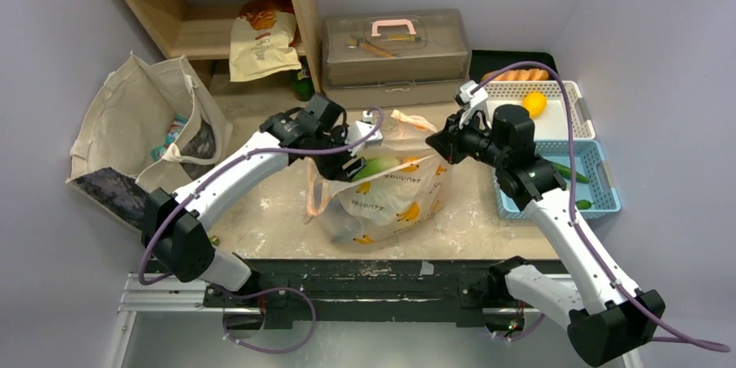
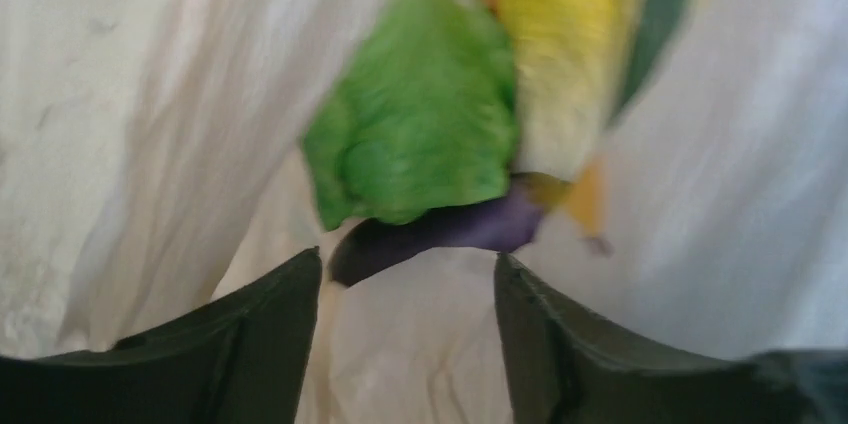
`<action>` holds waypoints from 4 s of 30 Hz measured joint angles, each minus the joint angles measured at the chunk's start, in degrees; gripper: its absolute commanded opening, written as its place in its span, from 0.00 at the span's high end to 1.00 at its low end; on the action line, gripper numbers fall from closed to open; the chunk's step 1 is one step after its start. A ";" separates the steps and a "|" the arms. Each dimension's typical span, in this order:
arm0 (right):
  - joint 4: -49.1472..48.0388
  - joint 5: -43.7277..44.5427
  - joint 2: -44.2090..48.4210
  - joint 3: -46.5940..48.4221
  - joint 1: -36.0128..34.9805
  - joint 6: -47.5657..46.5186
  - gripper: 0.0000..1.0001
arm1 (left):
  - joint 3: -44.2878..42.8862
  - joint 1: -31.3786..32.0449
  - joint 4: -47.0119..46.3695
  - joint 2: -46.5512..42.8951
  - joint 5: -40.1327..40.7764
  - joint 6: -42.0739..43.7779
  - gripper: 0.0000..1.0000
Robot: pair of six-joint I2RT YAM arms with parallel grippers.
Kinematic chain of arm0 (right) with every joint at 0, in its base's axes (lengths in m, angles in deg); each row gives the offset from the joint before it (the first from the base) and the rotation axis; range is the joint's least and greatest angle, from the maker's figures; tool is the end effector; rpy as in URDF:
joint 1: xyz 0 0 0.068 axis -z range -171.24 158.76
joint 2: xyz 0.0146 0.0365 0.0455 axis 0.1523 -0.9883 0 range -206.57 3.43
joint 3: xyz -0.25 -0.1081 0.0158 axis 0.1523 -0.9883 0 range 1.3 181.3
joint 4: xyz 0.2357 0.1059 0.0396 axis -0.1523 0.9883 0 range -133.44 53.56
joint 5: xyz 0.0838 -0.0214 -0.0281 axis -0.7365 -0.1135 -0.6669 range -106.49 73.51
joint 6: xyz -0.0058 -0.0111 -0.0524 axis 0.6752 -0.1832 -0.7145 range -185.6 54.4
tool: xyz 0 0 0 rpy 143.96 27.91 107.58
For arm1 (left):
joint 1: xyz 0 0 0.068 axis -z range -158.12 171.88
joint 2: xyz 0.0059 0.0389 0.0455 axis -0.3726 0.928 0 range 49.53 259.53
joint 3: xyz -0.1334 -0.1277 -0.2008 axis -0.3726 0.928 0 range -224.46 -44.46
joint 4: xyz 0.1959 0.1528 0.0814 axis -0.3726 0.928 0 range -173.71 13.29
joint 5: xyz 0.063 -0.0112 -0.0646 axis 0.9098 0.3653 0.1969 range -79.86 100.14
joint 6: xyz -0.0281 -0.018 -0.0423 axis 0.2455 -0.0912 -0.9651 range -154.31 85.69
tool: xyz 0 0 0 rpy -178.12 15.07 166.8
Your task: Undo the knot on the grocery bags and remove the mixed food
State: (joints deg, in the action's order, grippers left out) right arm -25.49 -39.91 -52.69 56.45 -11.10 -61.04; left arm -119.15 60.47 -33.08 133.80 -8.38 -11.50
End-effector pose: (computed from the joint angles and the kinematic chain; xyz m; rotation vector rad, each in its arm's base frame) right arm 0.2018 0.0879 0.3540 -0.5343 1.8547 0.6751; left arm 0.2265 -0.1952 0.3010 1.4378 2.1982 -0.5198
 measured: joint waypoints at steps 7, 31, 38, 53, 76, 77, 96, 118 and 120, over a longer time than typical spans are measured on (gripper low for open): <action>0.20 1.62 -1.90 2.16 0.04 -0.42 1.00 | -7.69 -11.34 -1.44 3.65 0.24 1.22 0.00; 9.60 -8.17 -4.74 15.87 -7.50 -15.69 0.50 | 12.15 -3.67 -8.48 -14.43 -8.31 10.64 0.00; 9.81 -12.41 -9.60 17.53 -19.19 -26.69 1.00 | 12.26 -3.15 -14.69 -14.45 -7.69 4.46 0.00; 21.66 -2.89 -18.91 13.94 -16.76 -43.58 0.43 | 20.57 -3.17 -10.58 -22.16 -8.26 10.97 0.00; 20.24 -1.66 -15.37 15.23 -6.73 -27.32 0.16 | 28.41 -3.15 -13.77 -24.37 -2.51 16.74 0.03; 19.17 -2.27 -15.10 16.22 -7.74 -27.15 0.15 | 28.28 -3.15 -14.25 -25.11 -2.91 16.50 0.03; 9.57 10.97 -26.88 9.07 -20.13 -34.91 1.00 | 27.10 -3.15 -10.86 -27.47 -7.69 18.51 0.30; 1.14 13.25 -16.41 13.18 -7.34 -14.95 0.75 | 27.74 -4.07 -1.53 -27.06 -4.44 33.77 0.64; 4.26 13.25 -17.99 11.30 -7.15 -16.63 0.39 | 27.74 -4.07 -1.18 -26.25 -5.29 32.79 0.52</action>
State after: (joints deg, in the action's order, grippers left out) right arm -21.23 -26.66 -70.67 67.75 -18.25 -77.67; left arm -91.42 56.40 -34.26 107.55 -13.67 21.28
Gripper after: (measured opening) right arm 0.178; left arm 0.342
